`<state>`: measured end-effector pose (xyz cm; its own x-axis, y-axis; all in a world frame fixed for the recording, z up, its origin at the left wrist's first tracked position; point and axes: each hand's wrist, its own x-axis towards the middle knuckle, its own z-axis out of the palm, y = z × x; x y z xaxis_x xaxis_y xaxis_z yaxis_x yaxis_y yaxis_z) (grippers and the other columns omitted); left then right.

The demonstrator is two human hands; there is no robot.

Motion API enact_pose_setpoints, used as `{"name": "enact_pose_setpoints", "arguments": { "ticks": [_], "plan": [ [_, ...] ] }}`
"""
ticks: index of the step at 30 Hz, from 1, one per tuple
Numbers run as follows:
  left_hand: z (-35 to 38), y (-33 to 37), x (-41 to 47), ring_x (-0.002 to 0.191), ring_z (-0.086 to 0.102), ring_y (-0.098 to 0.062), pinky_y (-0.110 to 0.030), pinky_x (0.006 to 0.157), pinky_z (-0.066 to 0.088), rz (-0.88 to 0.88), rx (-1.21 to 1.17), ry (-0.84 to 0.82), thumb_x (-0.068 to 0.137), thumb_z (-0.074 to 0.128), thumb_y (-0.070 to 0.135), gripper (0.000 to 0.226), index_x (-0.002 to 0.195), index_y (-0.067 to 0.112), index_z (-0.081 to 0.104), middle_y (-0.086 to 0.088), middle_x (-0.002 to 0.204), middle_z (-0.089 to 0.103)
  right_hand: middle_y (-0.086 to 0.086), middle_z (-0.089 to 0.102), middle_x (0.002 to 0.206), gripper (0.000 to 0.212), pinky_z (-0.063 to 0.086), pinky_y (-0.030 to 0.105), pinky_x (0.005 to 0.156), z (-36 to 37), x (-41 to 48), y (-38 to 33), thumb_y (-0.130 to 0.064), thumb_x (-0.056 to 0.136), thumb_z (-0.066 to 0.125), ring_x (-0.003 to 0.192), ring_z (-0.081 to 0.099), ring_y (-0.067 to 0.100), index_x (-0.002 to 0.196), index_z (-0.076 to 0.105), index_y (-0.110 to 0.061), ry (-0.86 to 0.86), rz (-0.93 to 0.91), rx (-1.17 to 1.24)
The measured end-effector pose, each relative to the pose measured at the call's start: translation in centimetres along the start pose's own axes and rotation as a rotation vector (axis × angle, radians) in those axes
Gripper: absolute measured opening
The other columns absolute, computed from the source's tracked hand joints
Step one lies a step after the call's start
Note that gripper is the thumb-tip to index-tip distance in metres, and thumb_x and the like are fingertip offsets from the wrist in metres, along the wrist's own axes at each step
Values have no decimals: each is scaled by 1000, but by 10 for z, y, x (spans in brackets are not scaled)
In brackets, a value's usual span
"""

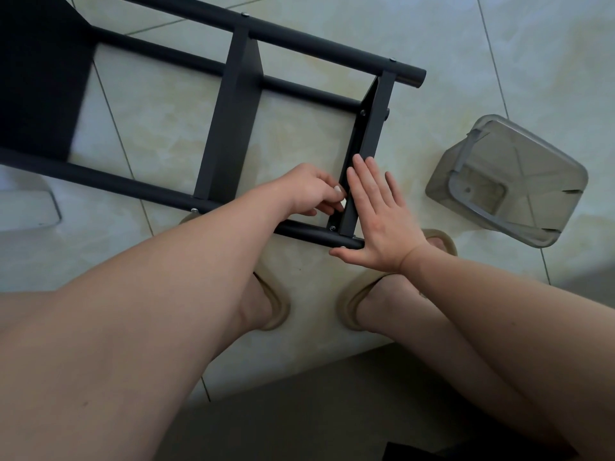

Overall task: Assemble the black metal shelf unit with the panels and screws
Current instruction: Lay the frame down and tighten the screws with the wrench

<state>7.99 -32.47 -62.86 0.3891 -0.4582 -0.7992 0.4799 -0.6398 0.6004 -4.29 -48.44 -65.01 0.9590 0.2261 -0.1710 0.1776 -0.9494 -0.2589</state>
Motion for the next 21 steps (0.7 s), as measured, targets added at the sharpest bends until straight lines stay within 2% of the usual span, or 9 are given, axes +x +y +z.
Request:
{"name": "enact_pose_setpoints", "arguments": {
  "ticks": [6,13,21],
  "plan": [
    [-4,1,-2,67,68,-1,-25,66,44,-37,82,-44,91,65,14,7,87,20,67,9,73,76,17,2,169,119,14,59,123,-1,0,0,-81,81,47,156,-4,33,160,10,0,-18,1,-1],
    [0,4,-2,67,66,-3,-23,63,45,-23,118,-18,91,64,12,8,86,19,67,7,73,74,16,0,169,118,14,58,124,0,1,-1,-82,81,45,156,-4,33,160,9,-1,-24,2,7],
    [-4,1,-2,75,67,-7,-26,68,46,-54,115,-40,92,63,14,8,89,19,67,9,71,75,16,0,169,118,15,58,124,0,1,-1,-82,82,44,156,-4,33,161,8,-2,-21,-2,3]
  ]
}}
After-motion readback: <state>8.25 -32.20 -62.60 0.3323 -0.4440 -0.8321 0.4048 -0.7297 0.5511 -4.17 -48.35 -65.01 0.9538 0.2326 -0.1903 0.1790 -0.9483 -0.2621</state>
